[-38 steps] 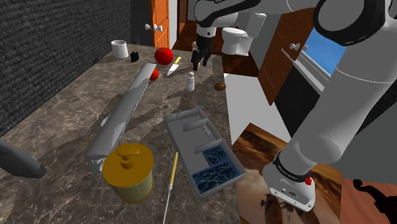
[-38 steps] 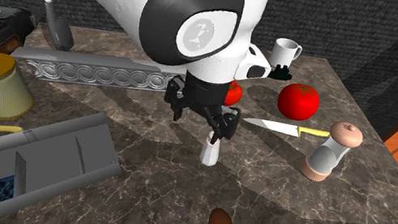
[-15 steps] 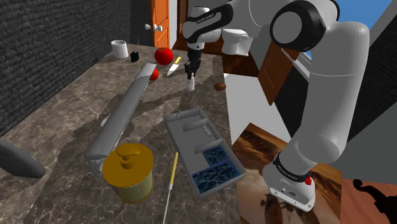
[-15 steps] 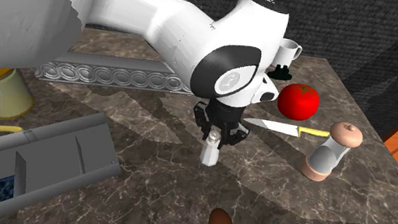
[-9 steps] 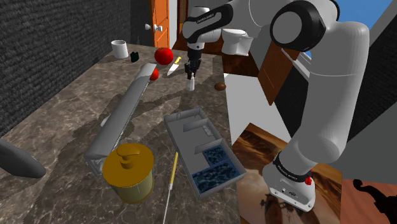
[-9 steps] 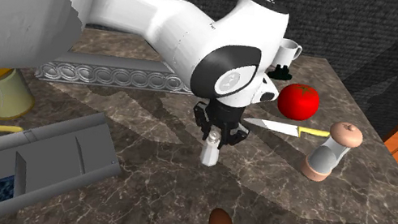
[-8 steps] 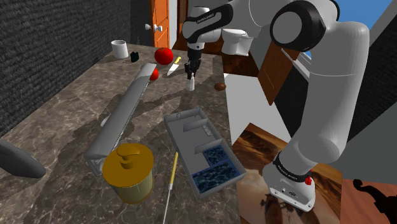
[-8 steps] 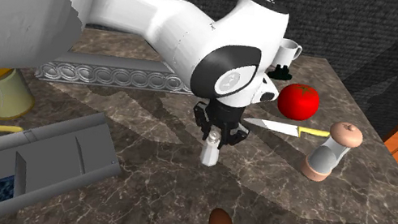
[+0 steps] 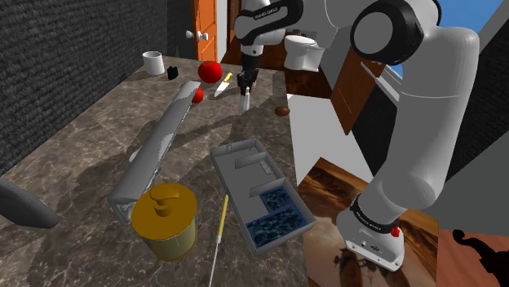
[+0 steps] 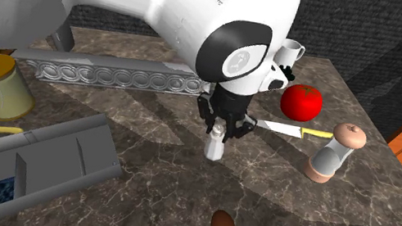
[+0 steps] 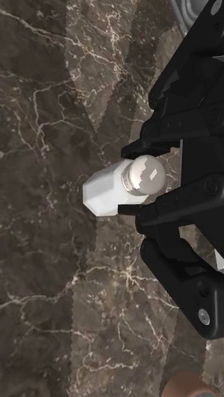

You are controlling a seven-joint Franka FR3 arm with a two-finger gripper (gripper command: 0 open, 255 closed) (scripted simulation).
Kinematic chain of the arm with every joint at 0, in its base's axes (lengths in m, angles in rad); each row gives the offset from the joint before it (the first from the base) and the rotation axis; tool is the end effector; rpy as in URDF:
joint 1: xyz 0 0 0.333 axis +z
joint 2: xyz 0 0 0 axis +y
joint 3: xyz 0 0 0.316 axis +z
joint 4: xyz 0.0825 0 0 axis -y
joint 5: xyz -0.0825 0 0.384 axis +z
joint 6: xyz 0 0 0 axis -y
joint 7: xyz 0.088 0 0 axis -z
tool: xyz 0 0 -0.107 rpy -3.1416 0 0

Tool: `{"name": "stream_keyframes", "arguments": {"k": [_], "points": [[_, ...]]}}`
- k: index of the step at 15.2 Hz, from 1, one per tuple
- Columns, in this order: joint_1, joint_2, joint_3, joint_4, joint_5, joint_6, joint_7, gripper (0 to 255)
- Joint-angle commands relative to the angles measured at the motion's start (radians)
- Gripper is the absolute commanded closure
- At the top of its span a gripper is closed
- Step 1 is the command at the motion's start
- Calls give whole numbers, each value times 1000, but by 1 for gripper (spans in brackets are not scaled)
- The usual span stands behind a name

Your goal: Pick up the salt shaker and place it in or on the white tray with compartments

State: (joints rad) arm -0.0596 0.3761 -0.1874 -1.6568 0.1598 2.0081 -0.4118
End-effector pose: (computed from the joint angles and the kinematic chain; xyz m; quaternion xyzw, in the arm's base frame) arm 0.6438 -0.1395 0.3939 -0.9978 -0.0539 -0.0042 0.0385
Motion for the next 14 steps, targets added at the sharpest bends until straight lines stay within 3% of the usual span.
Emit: {"name": "stream_keyframes", "arguments": {"k": [1, 14], "points": [[1, -11, -1, 12, -3, -23, 4, 255], [-1, -44, -6, 140, -17, -182, 22, 255]]}}
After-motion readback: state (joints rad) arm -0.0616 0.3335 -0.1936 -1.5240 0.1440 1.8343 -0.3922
